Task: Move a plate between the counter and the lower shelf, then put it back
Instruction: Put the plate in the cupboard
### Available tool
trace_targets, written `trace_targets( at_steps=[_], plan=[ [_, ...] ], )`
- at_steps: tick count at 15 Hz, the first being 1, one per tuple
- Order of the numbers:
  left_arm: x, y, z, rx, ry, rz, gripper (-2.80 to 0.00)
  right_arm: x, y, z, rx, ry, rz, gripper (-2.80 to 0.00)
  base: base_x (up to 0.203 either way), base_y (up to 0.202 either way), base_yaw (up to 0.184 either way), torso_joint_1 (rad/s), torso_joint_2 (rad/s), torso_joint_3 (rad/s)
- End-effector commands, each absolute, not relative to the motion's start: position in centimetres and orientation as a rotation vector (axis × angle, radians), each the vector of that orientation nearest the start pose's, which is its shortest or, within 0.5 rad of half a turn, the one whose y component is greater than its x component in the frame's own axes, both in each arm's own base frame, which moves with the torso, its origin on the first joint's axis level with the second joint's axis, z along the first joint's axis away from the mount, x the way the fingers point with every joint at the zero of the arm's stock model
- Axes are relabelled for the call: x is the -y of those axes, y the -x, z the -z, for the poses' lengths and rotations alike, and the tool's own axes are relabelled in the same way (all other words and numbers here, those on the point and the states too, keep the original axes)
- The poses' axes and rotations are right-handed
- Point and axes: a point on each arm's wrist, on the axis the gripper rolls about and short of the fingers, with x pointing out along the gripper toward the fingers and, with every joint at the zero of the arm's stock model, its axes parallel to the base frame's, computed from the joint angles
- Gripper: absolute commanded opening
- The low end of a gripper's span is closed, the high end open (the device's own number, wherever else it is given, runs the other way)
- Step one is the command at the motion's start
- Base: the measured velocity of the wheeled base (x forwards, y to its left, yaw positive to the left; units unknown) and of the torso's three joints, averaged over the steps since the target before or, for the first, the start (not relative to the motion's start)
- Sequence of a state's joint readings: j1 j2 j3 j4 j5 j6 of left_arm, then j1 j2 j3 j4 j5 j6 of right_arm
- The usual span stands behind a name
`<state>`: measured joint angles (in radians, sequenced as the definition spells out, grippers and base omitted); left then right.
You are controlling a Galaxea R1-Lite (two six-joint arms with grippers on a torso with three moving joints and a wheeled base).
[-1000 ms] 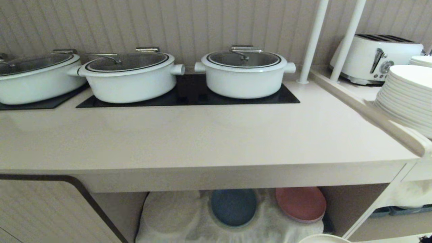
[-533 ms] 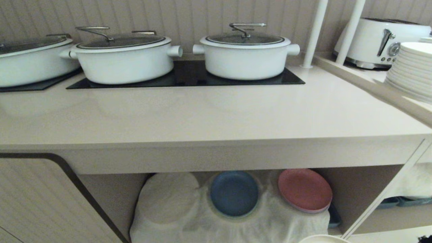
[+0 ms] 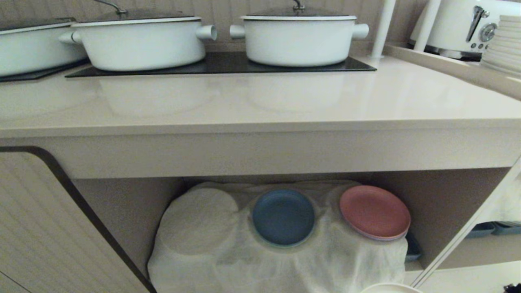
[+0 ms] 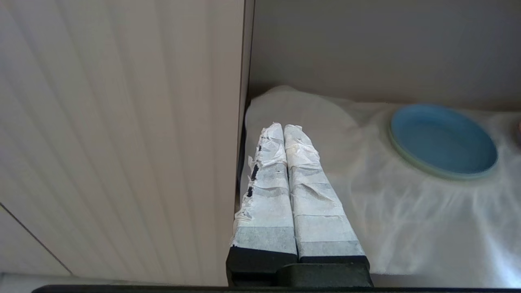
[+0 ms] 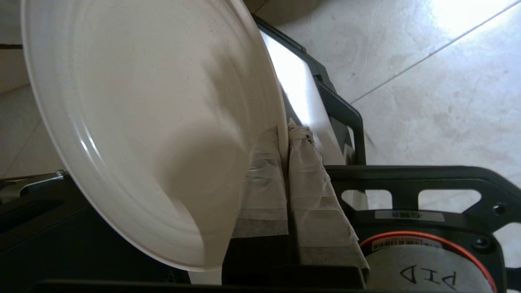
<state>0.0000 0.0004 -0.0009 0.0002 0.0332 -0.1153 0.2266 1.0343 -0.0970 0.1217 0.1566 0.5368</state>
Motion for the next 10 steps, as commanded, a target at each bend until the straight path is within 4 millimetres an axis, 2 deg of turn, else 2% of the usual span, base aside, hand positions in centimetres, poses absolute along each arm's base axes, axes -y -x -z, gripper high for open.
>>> trace_targets(
  at_steps=[1,5,10],
  plan=[
    [-0.08,2.28,-7.55,0.002,0.117,-0.034,-2.8,-1.72,-5.89,-7.23,-1.133,-0.445,-0.051,-2.8,0.0,0.0,0.0,-0.242,0.43,0.194],
    [-0.08,2.29,-7.59,0.003,0.117,-0.034,-2.8,-1.72,-5.88,-7.22,-1.134,-0.444,-0.05,-2.8,0.0,0.0,0.0,-0.229,0.37,0.154],
    [-0.08,2.29,-7.59,0.003,0.117,-0.034,-2.8,-1.68,-5.74,-7.08,-1.133,-0.439,-0.049,-2.8,0.0,0.0,0.0,-0.047,0.14,0.06]
  ],
)
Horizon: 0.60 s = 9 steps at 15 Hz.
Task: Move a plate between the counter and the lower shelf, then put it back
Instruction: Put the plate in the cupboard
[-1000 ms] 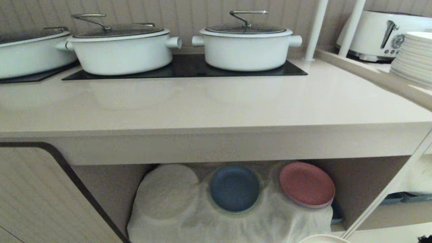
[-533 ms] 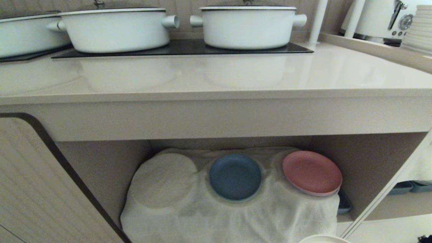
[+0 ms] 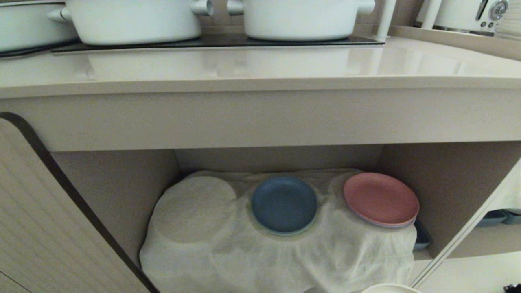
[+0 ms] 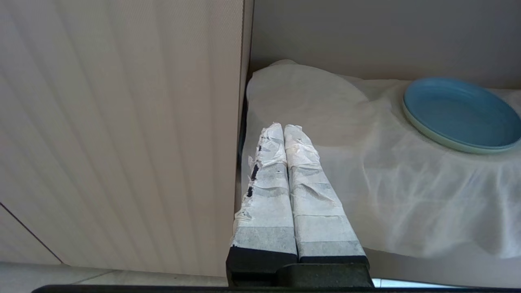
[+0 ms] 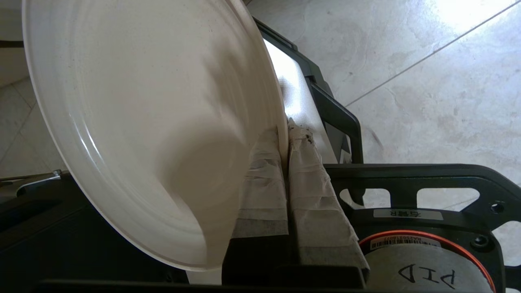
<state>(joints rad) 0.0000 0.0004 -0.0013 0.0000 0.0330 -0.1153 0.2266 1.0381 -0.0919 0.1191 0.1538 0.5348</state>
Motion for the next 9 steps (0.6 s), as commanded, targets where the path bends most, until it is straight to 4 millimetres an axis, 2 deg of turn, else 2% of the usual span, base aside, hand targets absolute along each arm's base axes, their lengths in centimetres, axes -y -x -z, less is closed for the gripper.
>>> trace_targets(
  at_steps=[1,9],
  plan=[
    [-0.08,2.29,-7.59,0.003,0.117,-0.034,-2.8,-1.68,-5.73,-7.06,-1.126,-0.441,-0.052,-2.8,0.0,0.0,0.0,0.0,0.02,0.043],
    [-0.08,2.29,-7.58,0.003,0.117,-0.034,-2.8,-1.64,-5.56,-7.13,-1.108,-0.415,-0.068,-2.8,0.0,0.0,0.0,0.0,0.0,0.009]
  ],
)
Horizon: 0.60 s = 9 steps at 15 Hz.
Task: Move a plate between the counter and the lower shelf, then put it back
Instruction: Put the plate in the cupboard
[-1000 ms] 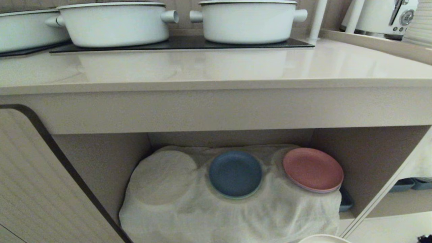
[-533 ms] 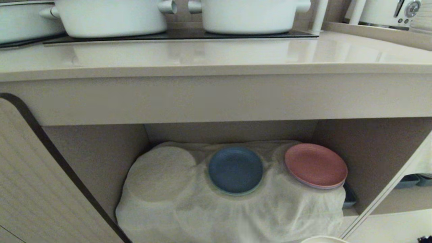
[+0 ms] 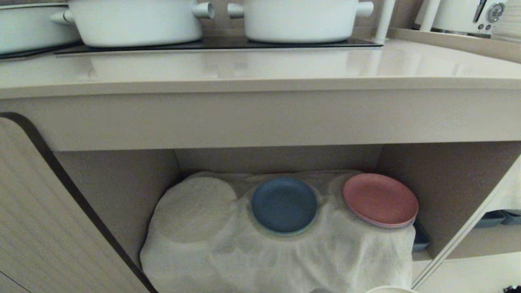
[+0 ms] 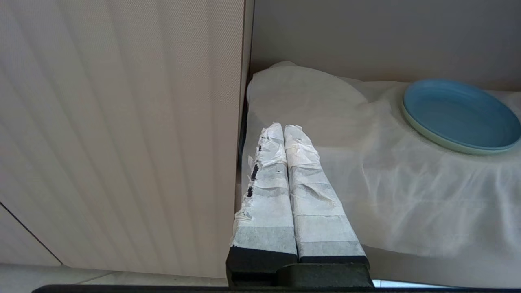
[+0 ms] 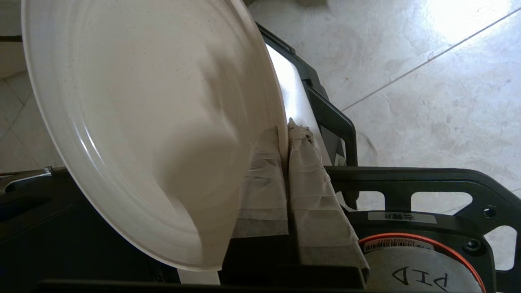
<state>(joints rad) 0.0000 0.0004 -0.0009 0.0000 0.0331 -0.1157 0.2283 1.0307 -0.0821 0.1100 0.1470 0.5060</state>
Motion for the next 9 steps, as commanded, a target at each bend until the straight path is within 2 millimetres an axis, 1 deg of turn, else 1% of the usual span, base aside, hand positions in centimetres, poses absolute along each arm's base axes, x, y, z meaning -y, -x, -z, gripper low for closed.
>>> trace_targets(
  at_steps=[1,9],
  plan=[
    [-0.08,2.29,-7.57,0.003,0.117,-0.034,-2.8,-1.64,-5.58,-7.14,-1.111,-0.413,-0.068,-2.8,0.0,0.0,0.0,0.0,0.0,0.0],
    [-0.08,2.28,-7.55,0.002,0.117,-0.034,-2.8,-1.68,-5.73,-7.07,-1.118,-0.373,-0.089,-2.8,0.0,0.0,0.0,0.0,0.0,0.0]
  ],
)
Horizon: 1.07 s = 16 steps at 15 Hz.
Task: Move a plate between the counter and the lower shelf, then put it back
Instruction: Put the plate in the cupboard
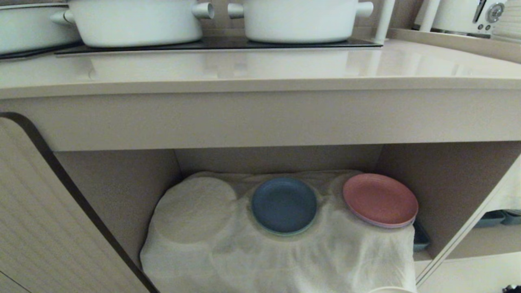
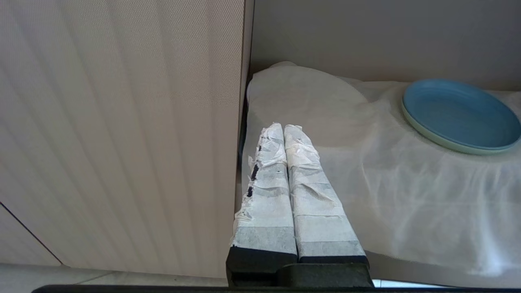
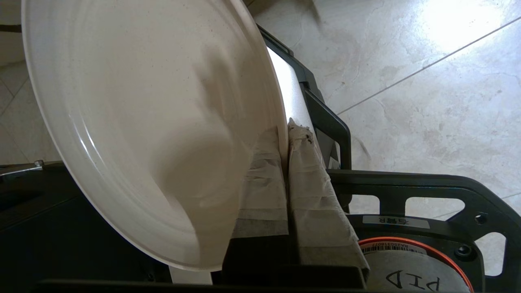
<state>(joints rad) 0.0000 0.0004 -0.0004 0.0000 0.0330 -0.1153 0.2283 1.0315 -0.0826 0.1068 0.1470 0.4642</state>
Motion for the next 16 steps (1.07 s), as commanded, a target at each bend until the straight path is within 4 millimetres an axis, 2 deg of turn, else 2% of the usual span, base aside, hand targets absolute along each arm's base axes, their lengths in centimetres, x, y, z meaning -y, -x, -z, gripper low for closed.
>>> trace_targets(
  at_steps=[1,16],
  plan=[
    [-0.08,2.29,-7.57,0.003,0.117,-0.034,-2.8,-1.67,-5.69,-7.07,-1.119,-0.373,-0.088,-2.8,0.0,0.0,0.0,0.0,0.0,0.0],
    [-0.08,2.28,-7.55,0.002,0.117,-0.034,-2.8,-1.48,-5.36,-6.93,-1.091,-0.365,-0.045,-2.8,0.0,0.0,0.0,0.0,0.0,0.0]
  ],
)
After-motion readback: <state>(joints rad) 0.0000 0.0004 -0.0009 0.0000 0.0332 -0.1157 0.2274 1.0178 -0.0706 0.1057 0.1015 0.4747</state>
